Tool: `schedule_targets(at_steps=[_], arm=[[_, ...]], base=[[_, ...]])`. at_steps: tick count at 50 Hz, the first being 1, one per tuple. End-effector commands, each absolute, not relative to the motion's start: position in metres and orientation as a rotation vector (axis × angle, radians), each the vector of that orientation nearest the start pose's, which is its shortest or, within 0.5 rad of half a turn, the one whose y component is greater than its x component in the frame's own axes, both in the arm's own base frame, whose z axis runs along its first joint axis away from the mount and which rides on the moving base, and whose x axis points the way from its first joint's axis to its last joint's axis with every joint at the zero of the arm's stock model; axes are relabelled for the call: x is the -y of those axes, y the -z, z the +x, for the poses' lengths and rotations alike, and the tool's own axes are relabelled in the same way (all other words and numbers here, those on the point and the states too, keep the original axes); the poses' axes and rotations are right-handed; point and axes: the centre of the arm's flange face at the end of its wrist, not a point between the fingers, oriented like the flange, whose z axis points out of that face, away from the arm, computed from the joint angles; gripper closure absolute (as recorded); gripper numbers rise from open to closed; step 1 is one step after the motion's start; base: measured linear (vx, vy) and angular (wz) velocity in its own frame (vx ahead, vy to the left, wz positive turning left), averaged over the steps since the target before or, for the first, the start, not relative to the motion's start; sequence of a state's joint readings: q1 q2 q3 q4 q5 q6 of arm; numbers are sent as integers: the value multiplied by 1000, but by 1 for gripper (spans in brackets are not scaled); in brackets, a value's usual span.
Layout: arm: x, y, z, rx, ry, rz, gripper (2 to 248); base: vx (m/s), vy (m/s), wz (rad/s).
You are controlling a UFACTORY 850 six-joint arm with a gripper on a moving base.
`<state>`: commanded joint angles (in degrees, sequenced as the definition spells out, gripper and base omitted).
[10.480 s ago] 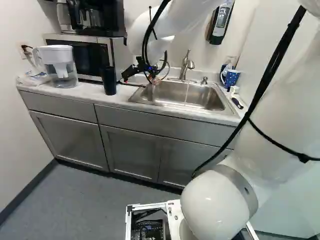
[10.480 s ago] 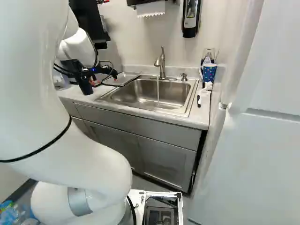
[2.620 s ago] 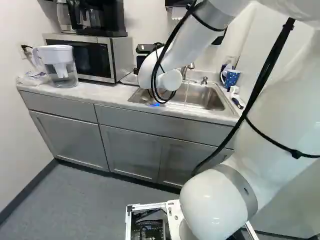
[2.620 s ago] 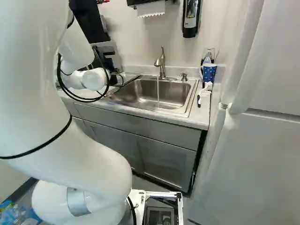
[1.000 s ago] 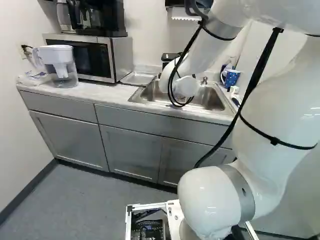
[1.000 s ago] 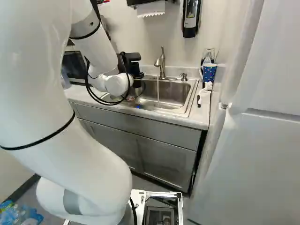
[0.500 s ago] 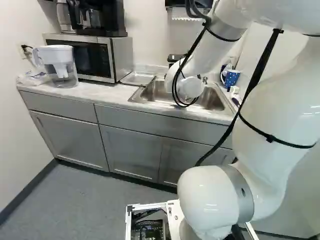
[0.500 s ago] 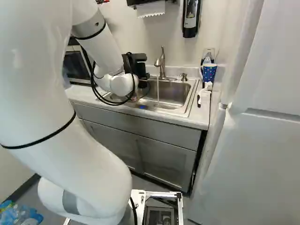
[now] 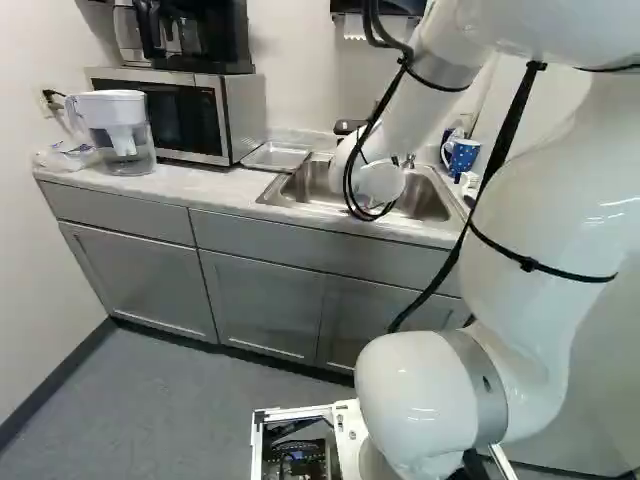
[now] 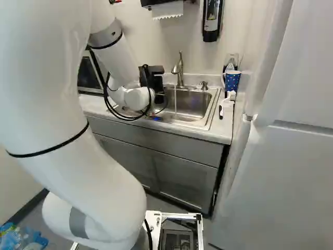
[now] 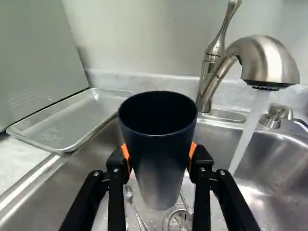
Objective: Rinse the cup and place it in the tray
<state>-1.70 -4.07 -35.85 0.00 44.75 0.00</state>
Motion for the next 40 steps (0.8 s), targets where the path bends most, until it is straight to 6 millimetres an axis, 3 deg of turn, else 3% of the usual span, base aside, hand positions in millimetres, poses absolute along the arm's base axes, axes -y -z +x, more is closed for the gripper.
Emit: schedule_targets(at_steps=[40], arm=[[58, -443, 465, -158, 1975, -2536, 125]], base=[[0, 0, 0]])
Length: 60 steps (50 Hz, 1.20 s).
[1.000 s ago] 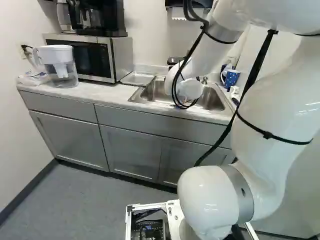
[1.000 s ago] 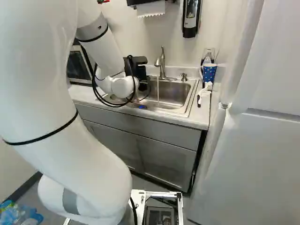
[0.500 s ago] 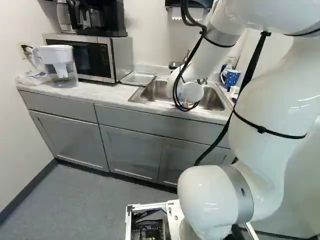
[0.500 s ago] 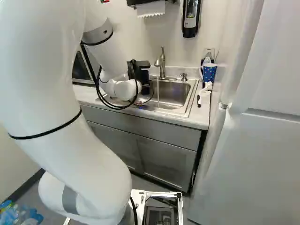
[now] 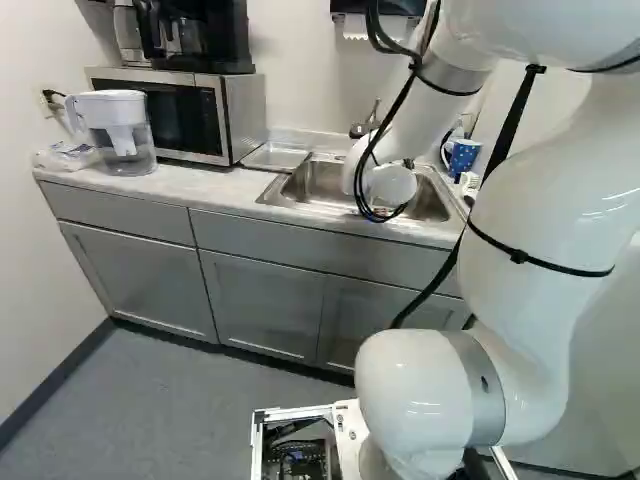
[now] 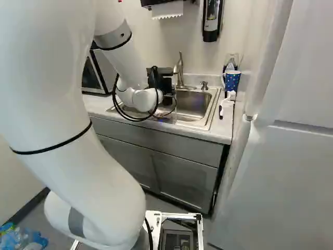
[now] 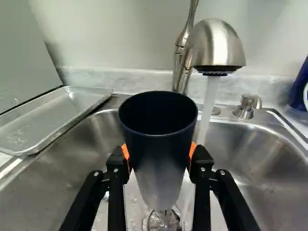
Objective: Rinse the cup and place it in the tray
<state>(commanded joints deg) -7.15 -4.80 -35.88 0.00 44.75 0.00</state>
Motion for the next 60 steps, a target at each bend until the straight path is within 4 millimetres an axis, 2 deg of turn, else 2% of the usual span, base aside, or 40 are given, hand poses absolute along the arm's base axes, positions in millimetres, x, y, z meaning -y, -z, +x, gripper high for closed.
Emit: schedule_targets(at_steps=[38, 60], arm=[[98, -443, 451, -278, 2003, -2574, 125], [99, -443, 451, -278, 2003, -2574, 125]], base=[[0, 0, 0], [0, 0, 0]])
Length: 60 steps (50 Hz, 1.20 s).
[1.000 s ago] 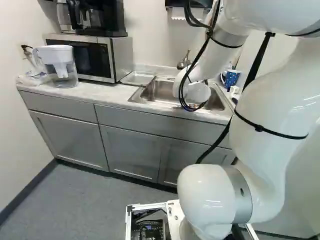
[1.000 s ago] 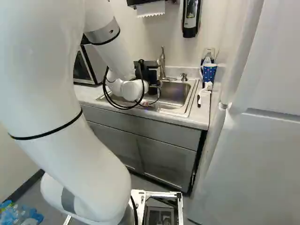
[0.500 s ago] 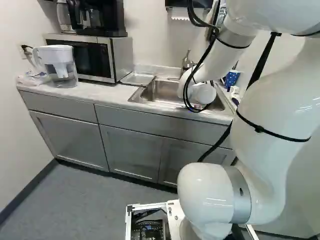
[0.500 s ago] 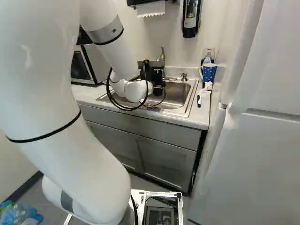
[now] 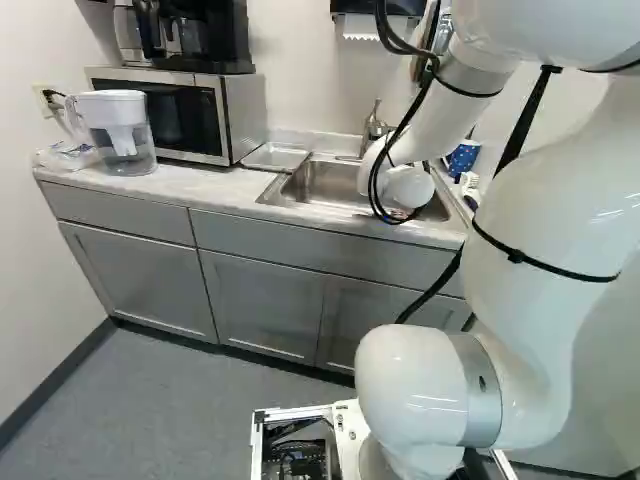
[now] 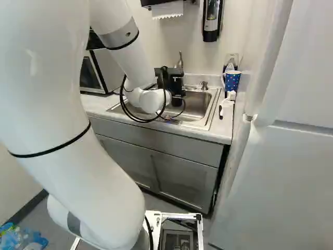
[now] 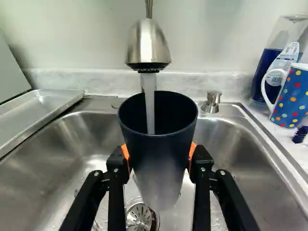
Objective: Rinse the cup and place it in the tray
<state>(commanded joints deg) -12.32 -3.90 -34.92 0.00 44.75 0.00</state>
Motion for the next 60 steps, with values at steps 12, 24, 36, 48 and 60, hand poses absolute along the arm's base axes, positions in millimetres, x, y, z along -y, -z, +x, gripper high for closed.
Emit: schedule_targets(at_steps=[12, 24, 36, 48, 60], arm=[[99, -443, 451, -278, 2003, -2574, 125], [99, -443, 451, -278, 2003, -2574, 125], [99, -443, 451, -278, 2003, -2574, 125], [99, -443, 451, -278, 2003, -2574, 125], [99, -443, 451, -278, 2003, -2574, 125]], base=[[0, 0, 0], [0, 0, 0], [0, 0, 0], [0, 0, 0], [0, 0, 0]])
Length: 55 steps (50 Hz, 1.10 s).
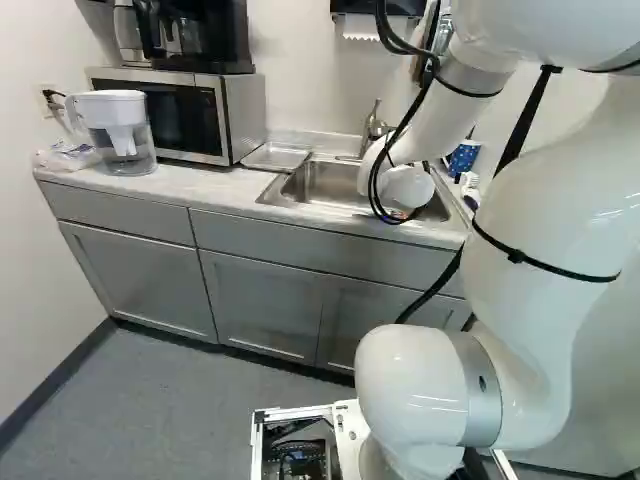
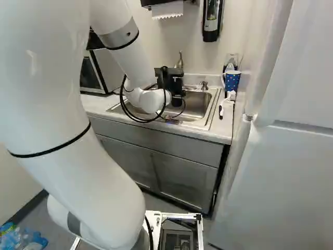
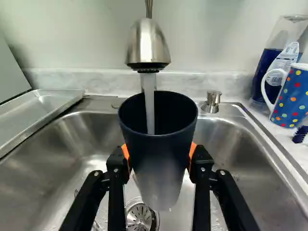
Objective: Rinse the cup and place it in the tray
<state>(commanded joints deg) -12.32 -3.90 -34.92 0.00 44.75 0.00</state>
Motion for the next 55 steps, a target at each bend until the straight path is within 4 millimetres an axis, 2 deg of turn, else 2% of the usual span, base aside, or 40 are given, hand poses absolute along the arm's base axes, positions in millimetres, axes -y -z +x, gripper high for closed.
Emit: schedule_targets(at_steps=[55], arm=[[99, -443, 451, -278, 2003, -2574, 125]], base=[[0, 0, 0]])
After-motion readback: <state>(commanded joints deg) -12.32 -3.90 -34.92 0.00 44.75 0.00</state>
